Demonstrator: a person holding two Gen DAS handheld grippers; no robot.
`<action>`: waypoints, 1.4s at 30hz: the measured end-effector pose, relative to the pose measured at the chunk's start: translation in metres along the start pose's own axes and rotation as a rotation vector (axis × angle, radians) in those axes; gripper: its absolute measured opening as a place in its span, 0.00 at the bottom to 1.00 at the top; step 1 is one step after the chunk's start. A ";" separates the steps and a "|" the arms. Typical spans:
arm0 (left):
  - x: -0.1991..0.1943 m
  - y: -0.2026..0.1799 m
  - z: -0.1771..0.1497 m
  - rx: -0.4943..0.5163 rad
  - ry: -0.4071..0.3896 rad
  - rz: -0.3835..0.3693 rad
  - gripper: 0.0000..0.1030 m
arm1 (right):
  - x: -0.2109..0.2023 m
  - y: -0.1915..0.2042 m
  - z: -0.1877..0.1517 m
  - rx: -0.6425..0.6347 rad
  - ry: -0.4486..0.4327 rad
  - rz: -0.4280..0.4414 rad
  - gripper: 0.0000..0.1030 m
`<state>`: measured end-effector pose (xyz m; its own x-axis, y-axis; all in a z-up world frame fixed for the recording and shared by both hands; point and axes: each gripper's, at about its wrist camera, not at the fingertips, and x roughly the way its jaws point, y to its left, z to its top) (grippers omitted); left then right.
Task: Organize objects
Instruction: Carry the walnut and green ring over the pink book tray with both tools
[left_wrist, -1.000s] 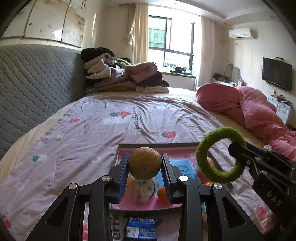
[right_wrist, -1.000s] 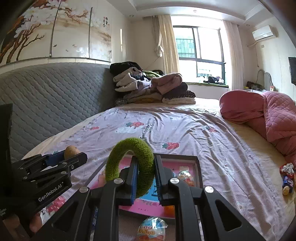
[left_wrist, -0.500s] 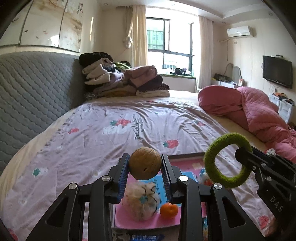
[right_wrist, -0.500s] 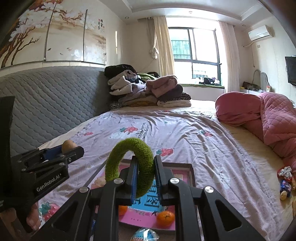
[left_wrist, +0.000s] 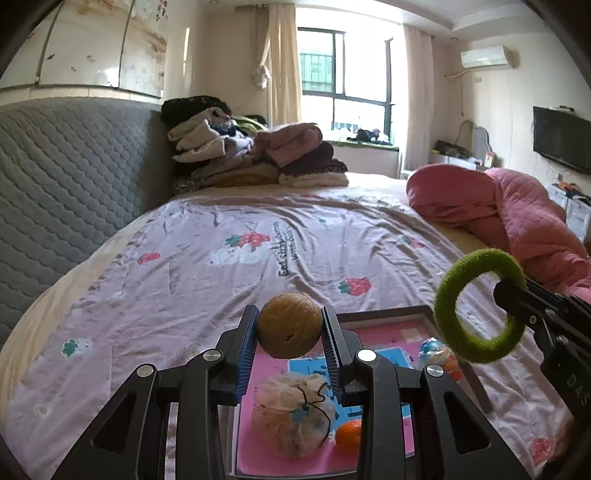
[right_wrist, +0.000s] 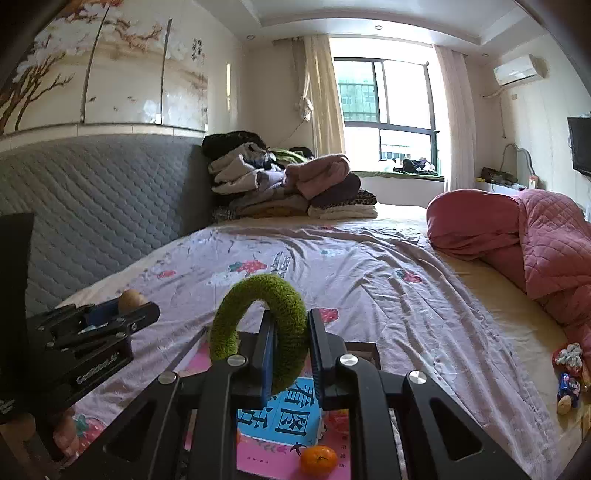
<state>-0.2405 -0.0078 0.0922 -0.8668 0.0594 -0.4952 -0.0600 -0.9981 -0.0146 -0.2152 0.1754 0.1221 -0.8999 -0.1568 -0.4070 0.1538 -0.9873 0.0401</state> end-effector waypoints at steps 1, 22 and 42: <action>0.004 0.000 0.000 0.001 0.007 0.001 0.33 | 0.003 0.001 -0.001 -0.004 0.006 0.001 0.17; 0.057 -0.013 -0.064 0.086 0.199 -0.039 0.33 | 0.055 0.010 -0.048 -0.098 0.177 -0.027 0.17; 0.064 -0.007 -0.086 0.086 0.263 -0.046 0.33 | 0.077 0.016 -0.073 -0.166 0.272 -0.066 0.17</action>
<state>-0.2527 0.0016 -0.0144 -0.7043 0.0873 -0.7046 -0.1480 -0.9887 0.0255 -0.2524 0.1495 0.0245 -0.7712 -0.0577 -0.6340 0.1838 -0.9737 -0.1349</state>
